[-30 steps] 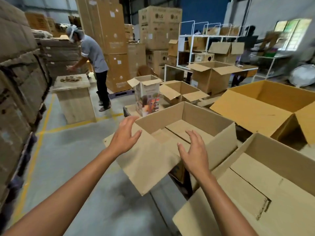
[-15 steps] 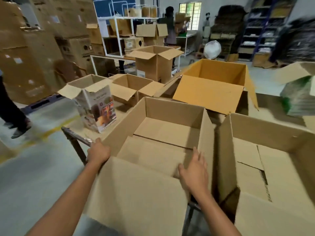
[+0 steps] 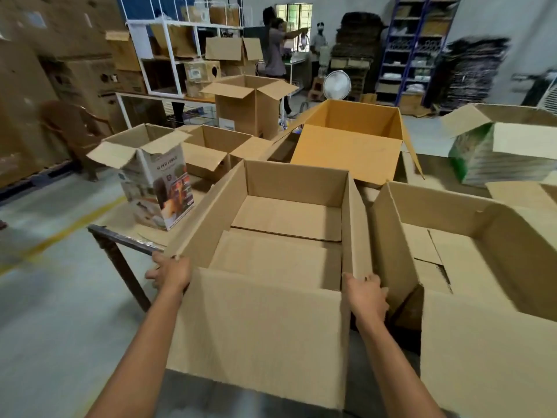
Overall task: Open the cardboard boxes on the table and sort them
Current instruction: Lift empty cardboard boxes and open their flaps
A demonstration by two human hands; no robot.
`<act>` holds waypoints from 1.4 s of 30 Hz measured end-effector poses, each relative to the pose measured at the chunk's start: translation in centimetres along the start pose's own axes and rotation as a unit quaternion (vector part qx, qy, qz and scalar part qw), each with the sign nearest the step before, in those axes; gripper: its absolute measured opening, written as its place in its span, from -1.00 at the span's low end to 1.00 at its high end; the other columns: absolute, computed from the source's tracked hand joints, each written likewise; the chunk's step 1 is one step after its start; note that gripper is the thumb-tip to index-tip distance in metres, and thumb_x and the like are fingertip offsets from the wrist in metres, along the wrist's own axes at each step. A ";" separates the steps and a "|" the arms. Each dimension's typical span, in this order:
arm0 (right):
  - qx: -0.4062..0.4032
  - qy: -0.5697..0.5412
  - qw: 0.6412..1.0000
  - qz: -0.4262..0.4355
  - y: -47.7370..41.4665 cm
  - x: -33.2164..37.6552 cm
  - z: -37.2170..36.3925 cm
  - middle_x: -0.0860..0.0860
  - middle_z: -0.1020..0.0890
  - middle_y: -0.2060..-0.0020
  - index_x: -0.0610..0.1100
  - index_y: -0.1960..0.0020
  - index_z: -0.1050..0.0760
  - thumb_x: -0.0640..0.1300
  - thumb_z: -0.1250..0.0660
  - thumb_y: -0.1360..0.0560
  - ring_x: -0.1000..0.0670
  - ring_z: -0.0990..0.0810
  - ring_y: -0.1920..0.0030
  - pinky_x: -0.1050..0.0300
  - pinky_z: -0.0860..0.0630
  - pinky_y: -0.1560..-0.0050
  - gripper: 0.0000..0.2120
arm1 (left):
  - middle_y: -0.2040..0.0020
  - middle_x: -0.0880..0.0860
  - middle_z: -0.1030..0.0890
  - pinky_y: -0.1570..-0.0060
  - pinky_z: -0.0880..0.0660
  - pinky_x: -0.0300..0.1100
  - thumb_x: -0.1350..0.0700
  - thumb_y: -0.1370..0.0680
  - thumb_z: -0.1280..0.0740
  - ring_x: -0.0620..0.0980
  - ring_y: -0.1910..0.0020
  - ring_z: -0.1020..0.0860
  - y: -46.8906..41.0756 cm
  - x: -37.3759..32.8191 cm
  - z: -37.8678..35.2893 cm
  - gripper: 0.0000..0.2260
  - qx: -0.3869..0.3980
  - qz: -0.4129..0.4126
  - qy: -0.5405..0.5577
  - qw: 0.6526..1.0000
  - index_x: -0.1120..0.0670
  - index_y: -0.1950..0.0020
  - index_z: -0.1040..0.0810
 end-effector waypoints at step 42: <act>-0.076 -0.234 0.969 -0.020 23.0 -0.4 -0.7 -0.10 -0.56 0.11 -0.24 -0.04 -0.51 -0.10 -0.25 -0.65 -0.09 -0.51 0.06 0.03 -0.38 -0.03 -0.80 | -0.07 0.25 -0.52 -0.17 -0.43 0.08 0.29 -0.61 -0.06 0.21 -0.09 -0.48 -2.1 8.2 14.5 -0.79 0.228 -0.061 0.203 0.950 0.17 -0.12 -0.45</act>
Point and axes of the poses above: each hand's wrist, its own y-axis away from the middle knuckle, its own z-axis out of the back of the hand, x = y × z, the point moved 1 cm from there along -y, towards the middle knuckle
